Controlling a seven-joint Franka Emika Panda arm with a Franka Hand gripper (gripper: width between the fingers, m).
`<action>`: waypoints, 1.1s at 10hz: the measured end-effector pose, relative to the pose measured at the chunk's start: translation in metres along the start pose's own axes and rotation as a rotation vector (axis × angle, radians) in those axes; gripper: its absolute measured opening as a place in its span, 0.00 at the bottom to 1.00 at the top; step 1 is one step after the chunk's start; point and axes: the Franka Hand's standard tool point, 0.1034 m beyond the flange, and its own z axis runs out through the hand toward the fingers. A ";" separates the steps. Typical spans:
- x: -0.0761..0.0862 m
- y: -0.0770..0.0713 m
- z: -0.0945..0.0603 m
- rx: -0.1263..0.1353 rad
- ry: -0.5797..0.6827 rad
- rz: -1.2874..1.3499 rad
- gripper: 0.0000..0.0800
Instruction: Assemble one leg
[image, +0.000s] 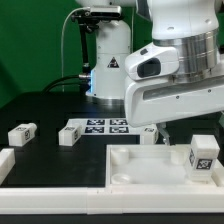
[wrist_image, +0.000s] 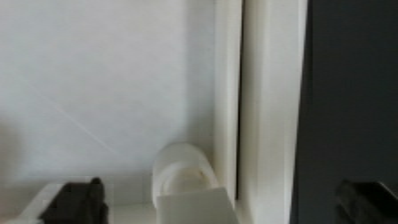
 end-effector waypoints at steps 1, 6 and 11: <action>0.000 0.000 0.000 0.000 0.000 0.002 0.81; 0.008 -0.011 0.002 -0.104 0.093 0.109 0.81; 0.020 -0.006 0.004 -0.105 0.100 0.107 0.81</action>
Offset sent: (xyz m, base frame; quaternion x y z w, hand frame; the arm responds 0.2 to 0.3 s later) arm 0.0062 -0.0103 -0.0057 -0.1755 0.1013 0.0783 0.9761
